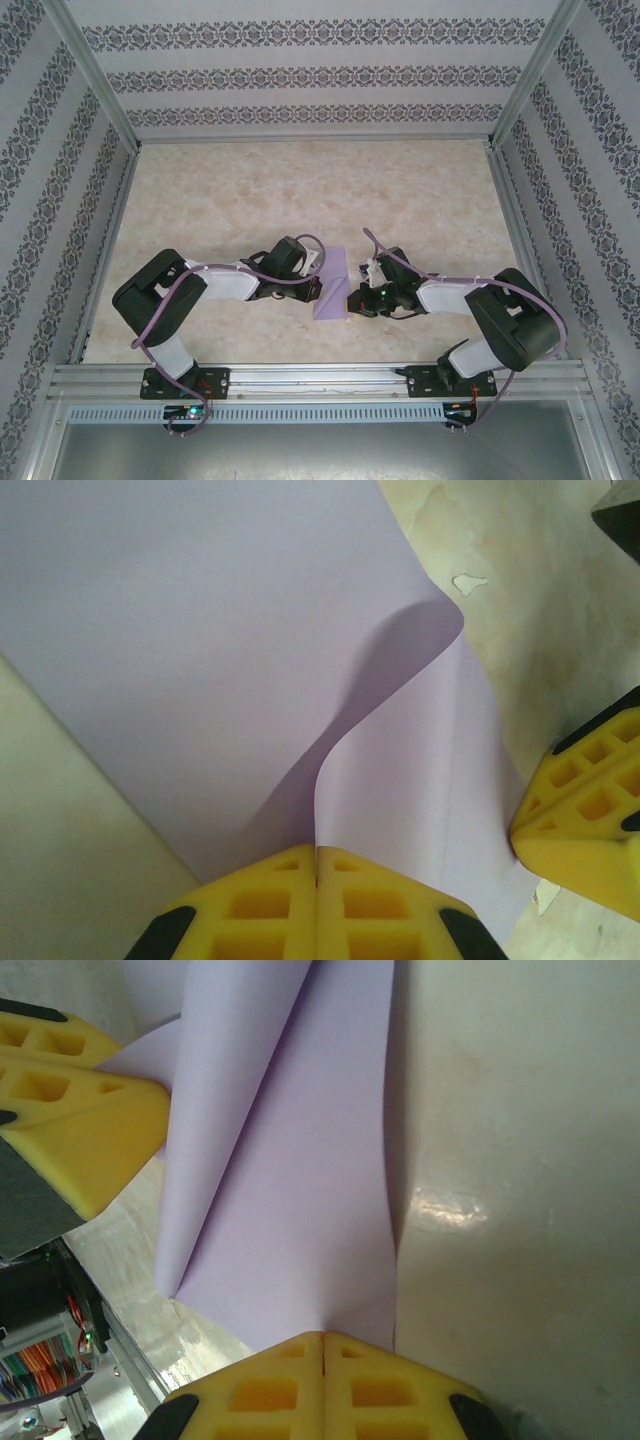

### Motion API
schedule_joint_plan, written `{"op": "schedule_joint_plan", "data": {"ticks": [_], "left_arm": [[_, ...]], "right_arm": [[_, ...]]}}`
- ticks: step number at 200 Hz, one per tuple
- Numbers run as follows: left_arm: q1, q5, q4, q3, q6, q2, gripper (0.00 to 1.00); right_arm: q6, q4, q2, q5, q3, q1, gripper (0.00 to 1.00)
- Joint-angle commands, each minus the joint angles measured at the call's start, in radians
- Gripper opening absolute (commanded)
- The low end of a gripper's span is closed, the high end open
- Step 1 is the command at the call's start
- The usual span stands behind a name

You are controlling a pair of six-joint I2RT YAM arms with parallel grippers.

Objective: Fold a paper plane with a square sheet of paper (fold left side to right side)
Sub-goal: Fold the triangle a second time at the center of the table.

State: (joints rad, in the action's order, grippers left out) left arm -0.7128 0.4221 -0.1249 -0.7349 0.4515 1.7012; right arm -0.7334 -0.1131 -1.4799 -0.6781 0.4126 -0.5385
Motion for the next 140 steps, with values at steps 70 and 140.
{"op": "schedule_joint_plan", "data": {"ticks": [70,140], "left_arm": [[0.010,-0.017,0.031,-0.002,-0.031,0.021,0.00],[0.009,-0.018,0.036,0.001,-0.031,0.023,0.00]], "right_arm": [[-0.026,0.018,0.111,-0.009,0.039,-0.001,0.00],[-0.068,-0.115,-0.039,0.032,0.141,-0.049,0.00]]}}
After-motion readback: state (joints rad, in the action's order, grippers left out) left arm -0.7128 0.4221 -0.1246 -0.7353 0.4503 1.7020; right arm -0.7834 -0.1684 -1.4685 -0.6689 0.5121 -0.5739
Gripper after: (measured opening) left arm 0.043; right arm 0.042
